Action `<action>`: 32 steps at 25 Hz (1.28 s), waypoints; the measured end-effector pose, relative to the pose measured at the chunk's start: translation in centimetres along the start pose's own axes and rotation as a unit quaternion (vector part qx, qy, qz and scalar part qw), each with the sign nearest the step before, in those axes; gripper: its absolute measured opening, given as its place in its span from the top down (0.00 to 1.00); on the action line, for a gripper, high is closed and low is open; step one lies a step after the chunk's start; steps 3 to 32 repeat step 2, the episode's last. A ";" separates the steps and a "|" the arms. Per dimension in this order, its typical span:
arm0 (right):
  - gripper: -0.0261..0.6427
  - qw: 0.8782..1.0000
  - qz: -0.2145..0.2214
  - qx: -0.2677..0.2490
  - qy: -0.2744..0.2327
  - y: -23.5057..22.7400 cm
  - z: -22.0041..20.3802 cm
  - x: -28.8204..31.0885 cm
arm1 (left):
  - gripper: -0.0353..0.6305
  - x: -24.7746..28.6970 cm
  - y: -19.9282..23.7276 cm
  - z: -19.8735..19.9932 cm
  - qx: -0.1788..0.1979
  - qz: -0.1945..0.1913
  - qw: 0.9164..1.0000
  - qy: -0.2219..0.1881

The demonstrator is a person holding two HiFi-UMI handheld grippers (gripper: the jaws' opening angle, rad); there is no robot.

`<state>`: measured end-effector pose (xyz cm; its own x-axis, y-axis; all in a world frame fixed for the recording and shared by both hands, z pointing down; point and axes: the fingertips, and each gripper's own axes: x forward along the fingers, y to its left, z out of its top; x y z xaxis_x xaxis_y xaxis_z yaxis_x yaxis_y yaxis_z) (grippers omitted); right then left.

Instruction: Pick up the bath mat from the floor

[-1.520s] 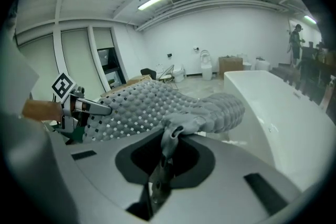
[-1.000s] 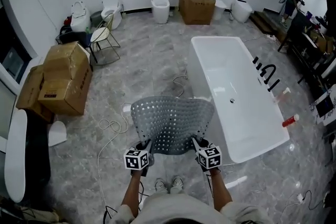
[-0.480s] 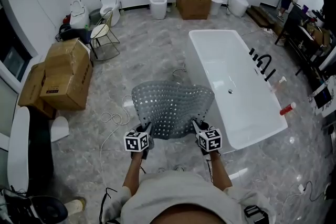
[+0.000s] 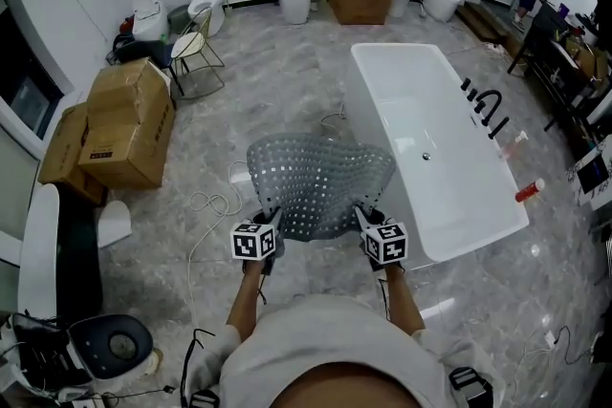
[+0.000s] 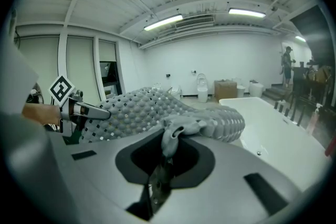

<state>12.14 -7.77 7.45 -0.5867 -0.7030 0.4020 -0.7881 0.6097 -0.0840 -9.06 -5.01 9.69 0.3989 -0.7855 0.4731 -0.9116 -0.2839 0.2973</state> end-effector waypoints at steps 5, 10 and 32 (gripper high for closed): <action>0.90 1.000 -0.001 0.000 -0.001 -0.2 0.2 -0.5 | 0.87 -0.2 -0.5 0.0 -0.001 0.000 1.000 0.000; 0.90 1.000 -0.001 0.000 -0.001 -0.2 0.2 -0.5 | 0.87 -0.2 -0.5 0.0 -0.001 0.000 1.000 0.000; 0.90 1.000 -0.001 0.000 -0.001 -0.2 0.2 -0.5 | 0.87 -0.2 -0.5 0.0 -0.001 0.000 1.000 0.000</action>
